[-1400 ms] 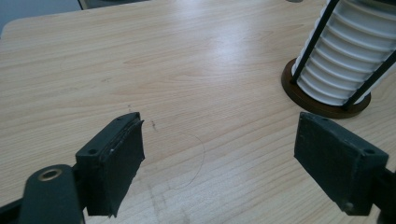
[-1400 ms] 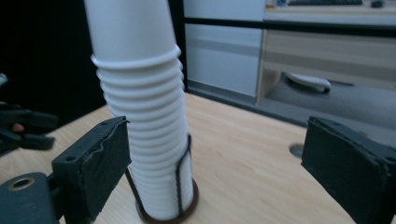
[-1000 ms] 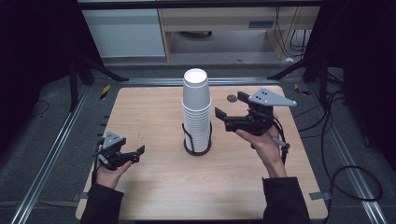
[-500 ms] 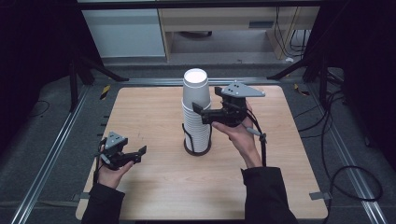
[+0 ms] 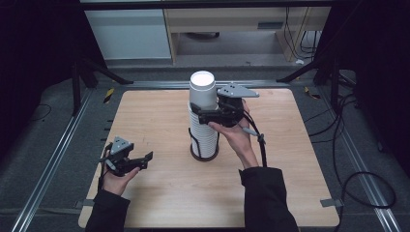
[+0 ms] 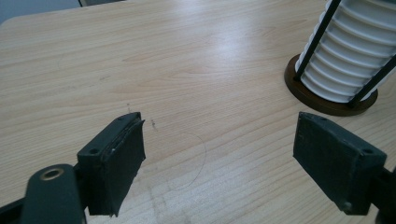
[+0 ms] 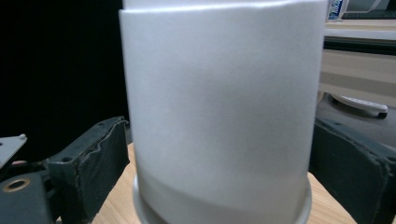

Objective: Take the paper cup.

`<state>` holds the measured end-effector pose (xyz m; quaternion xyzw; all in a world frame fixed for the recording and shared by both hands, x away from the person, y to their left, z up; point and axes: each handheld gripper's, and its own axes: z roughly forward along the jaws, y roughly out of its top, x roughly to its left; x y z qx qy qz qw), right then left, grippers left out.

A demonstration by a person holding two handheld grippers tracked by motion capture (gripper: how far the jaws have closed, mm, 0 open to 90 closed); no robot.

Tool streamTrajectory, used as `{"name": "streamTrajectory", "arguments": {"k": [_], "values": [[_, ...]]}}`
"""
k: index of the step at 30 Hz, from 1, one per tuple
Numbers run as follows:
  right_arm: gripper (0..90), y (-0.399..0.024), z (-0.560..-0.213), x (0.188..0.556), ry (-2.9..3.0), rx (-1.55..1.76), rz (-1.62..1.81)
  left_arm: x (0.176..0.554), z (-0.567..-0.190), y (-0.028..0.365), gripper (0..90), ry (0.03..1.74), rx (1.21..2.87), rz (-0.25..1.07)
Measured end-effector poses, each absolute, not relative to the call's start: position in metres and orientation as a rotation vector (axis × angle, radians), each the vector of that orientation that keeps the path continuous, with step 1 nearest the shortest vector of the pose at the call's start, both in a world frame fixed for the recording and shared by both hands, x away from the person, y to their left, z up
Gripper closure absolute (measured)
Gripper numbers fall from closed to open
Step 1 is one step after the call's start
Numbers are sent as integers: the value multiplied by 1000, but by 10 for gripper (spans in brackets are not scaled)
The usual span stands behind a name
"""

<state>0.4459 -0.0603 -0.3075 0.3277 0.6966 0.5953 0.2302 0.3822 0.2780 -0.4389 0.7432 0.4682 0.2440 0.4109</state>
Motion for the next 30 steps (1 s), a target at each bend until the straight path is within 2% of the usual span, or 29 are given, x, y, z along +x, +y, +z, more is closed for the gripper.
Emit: {"name": "streamTrajectory", "arguments": {"k": [30], "values": [[118, -50, -310, 453, 1861, 869, 1635, 383, -440, 277, 159, 1175, 1880, 616]]}}
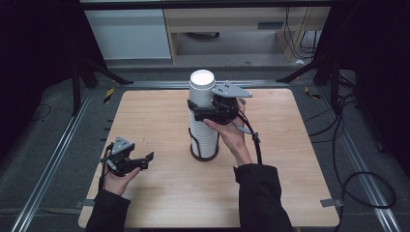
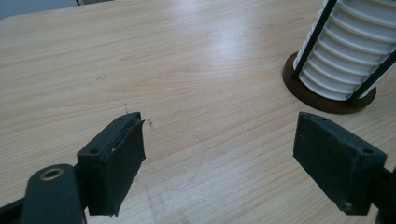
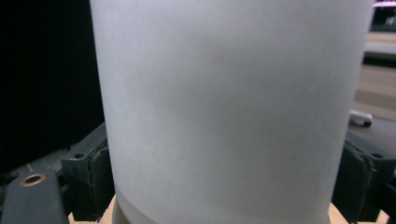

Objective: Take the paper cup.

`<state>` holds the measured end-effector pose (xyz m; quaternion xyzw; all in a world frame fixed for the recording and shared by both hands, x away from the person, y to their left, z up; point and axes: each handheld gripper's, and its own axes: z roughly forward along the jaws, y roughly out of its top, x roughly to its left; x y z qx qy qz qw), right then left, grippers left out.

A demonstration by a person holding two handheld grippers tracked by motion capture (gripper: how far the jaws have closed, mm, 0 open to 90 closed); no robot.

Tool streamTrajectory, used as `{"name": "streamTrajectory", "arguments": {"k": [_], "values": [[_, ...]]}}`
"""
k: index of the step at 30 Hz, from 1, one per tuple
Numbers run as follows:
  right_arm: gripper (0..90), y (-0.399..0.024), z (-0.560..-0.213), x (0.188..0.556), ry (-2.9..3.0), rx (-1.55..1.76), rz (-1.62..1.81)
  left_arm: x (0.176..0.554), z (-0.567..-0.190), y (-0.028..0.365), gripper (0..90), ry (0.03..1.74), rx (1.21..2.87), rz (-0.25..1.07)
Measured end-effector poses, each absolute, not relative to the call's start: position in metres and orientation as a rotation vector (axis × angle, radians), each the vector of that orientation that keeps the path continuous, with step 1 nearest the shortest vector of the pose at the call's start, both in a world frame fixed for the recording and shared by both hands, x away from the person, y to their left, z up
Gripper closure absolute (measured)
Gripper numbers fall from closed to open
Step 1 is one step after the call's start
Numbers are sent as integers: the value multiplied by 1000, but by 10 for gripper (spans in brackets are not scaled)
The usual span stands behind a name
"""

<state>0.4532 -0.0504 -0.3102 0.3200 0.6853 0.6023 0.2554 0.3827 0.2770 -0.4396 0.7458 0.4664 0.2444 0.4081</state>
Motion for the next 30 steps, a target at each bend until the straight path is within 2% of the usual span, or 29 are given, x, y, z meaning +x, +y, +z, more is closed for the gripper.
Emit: {"name": "streamTrajectory", "arguments": {"k": [30], "values": [[131, -61, -256, 443, 1787, 795, 1707, 382, -438, 278, 159, 1175, 1870, 612]]}}
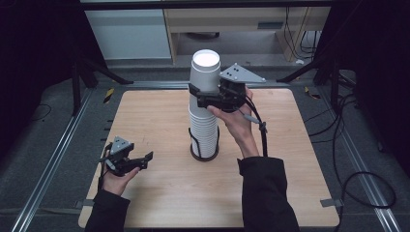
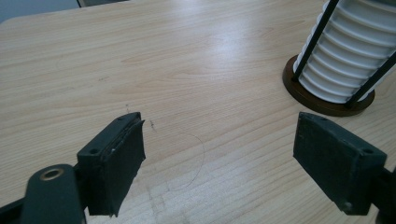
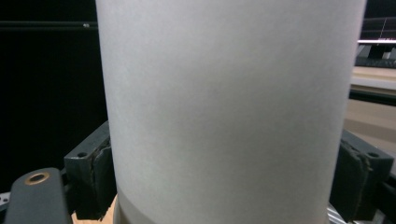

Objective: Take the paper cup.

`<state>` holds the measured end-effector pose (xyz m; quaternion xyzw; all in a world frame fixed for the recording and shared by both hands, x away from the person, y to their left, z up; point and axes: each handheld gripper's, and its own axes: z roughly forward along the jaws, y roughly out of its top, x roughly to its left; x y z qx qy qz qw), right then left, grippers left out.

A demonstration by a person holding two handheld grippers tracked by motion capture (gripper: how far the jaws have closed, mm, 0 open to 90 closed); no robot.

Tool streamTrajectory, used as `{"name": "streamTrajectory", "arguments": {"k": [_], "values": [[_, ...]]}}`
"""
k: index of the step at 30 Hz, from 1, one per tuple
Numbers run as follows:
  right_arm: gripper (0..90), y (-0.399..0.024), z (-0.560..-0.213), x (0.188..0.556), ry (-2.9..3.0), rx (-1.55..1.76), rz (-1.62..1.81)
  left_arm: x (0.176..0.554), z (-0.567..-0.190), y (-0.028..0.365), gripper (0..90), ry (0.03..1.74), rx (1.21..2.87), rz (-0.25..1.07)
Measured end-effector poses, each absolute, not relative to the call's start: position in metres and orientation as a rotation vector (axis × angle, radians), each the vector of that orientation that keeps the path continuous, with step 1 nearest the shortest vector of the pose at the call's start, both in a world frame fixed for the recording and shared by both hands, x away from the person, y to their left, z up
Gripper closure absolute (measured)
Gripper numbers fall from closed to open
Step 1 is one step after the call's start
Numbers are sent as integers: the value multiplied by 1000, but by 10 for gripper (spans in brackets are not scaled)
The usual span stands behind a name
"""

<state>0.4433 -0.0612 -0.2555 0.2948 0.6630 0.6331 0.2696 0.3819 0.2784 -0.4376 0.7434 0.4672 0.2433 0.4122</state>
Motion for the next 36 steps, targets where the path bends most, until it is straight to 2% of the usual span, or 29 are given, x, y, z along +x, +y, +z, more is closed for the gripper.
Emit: {"name": "streamTrajectory", "arguments": {"k": [11, 18, 26, 36], "values": [[132, -75, -226, 432, 1735, 748, 1731, 381, -436, 279, 158, 1174, 1865, 613], [131, -94, -223, 422, 1729, 741, 1699, 381, -435, 278, 157, 1171, 1870, 617], [130, -129, -237, 408, 1750, 765, 1655, 380, -434, 275, 159, 1158, 1880, 607], [130, -165, -279, 391, 1844, 794, 1604, 379, -433, 266, 161, 1123, 1910, 592]]}}
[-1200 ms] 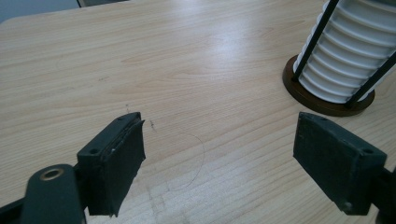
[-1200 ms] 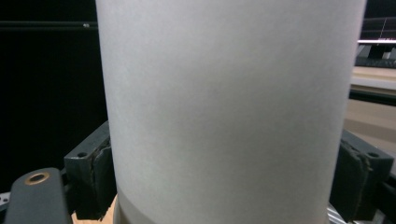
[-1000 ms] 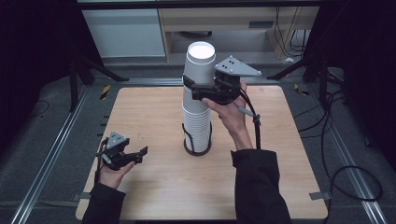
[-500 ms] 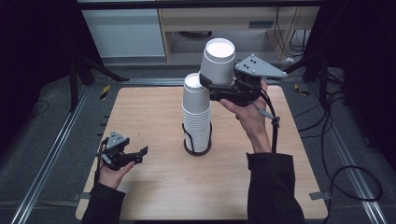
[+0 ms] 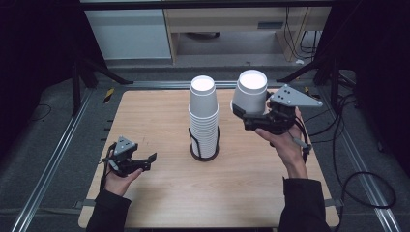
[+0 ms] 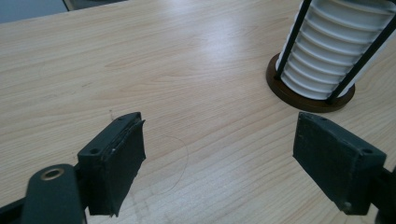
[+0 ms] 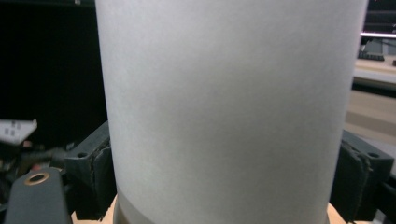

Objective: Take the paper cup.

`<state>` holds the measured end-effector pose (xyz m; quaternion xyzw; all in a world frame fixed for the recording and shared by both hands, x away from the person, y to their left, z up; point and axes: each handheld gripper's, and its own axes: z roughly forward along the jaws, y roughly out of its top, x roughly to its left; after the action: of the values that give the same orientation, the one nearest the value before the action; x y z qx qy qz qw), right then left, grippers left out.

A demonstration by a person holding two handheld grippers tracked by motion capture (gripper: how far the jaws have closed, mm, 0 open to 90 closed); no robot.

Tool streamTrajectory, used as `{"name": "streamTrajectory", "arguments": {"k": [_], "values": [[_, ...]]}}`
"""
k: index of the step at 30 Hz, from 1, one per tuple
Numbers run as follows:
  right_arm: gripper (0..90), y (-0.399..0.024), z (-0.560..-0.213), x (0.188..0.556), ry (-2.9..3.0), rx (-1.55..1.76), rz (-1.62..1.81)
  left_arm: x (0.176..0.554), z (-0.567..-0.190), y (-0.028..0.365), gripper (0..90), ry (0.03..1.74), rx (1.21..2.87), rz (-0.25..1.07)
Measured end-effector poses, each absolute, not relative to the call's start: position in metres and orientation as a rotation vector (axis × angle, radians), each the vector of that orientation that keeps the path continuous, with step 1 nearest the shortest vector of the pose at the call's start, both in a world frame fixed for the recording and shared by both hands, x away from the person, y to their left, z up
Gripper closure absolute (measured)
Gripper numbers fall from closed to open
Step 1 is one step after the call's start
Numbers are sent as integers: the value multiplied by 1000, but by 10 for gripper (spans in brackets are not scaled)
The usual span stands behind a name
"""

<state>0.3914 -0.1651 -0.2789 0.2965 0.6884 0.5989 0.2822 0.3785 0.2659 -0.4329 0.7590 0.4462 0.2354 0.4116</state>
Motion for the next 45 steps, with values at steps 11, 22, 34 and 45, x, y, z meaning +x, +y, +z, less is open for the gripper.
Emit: {"name": "streamTrajectory", "arguments": {"k": [11, 22, 34, 45], "values": [[129, -176, -328, 371, 1995, 767, 1546, 376, -430, 257, 160, 1087, 1931, 570], [129, -170, -364, 368, 2146, 747, 1467, 373, -426, 250, 218, 1041, 1953, 554], [129, -153, -386, 370, 2293, 664, 1443, 370, -423, 246, 312, 928, 1973, 520], [129, -126, -400, 370, 2428, 550, 1409, 365, -412, 237, 256, 842, 2012, 456]]}}
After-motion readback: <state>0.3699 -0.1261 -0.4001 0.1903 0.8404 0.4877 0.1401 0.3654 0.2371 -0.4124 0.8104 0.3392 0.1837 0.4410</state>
